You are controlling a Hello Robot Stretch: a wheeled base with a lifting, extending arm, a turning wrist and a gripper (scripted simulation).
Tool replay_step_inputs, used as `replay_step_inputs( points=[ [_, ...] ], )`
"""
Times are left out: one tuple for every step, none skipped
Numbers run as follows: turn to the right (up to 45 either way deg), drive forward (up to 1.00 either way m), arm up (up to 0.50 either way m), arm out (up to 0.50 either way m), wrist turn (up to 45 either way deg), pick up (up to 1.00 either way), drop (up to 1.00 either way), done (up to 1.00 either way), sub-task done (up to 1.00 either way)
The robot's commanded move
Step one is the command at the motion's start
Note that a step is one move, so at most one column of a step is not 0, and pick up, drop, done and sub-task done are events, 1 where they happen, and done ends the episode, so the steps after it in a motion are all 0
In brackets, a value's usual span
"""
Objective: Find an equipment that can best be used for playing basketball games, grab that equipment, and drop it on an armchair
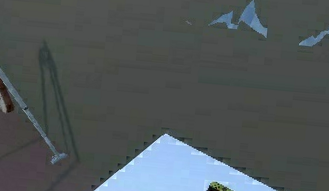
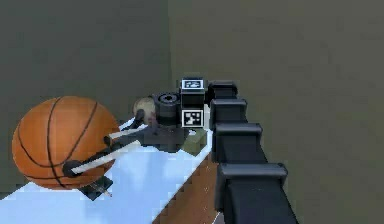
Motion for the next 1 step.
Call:
replay_step_inputs(
  points=[
    [0.0,0.00,0.00,0.00,-45.0,0.00,0.00,0.00,0.00]
  ],
)
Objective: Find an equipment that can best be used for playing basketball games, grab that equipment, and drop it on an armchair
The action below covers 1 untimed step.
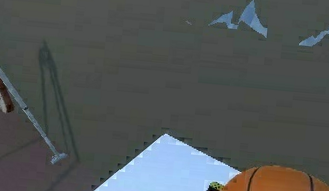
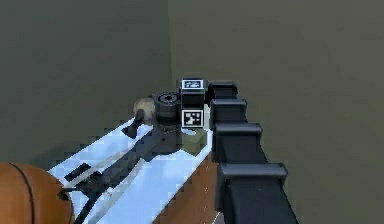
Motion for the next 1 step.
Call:
replay_step_inputs(
  points=[
    [0.0,0.00,0.00,0.00,-12.0,0.00,0.00,0.00,0.00]
  ],
)
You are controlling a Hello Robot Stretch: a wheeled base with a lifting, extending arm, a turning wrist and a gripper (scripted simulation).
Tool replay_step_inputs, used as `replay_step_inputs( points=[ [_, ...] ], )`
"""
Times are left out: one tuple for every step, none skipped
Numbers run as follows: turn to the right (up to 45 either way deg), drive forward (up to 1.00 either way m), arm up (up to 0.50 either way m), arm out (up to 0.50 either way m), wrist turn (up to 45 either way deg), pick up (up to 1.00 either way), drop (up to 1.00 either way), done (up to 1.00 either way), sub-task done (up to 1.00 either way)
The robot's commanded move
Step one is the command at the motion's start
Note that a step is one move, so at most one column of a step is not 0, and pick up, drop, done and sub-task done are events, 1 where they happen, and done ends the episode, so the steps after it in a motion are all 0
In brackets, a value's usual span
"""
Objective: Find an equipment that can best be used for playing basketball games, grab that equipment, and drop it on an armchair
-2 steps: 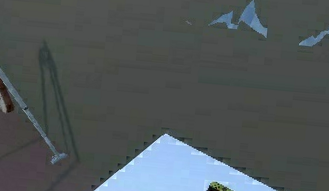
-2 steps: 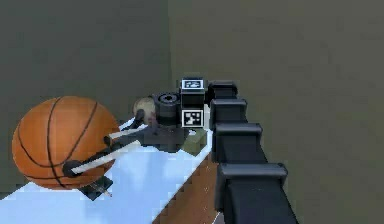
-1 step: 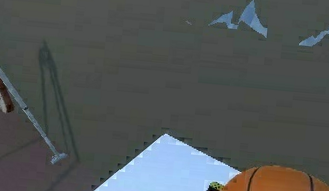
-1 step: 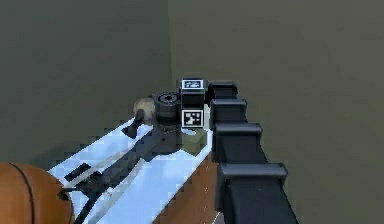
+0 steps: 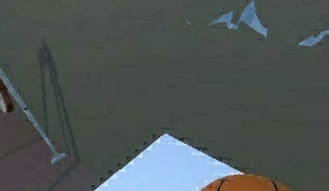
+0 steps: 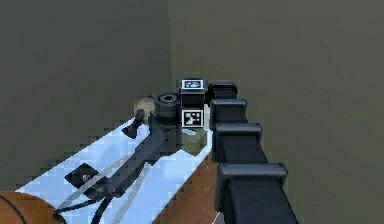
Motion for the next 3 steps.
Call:
replay_step_inputs(
  points=[
    [0.0,0.00,0.00,-0.16,0.0,0.00,0.00,0.00,0.00],
    [-45.0,0.00,0.00,0.00,0.0,0.00,0.00,0.00,0.00],
    [-45.0,0.00,0.00,0.00,0.0,0.00,0.00,0.00,0.00]
  ],
)
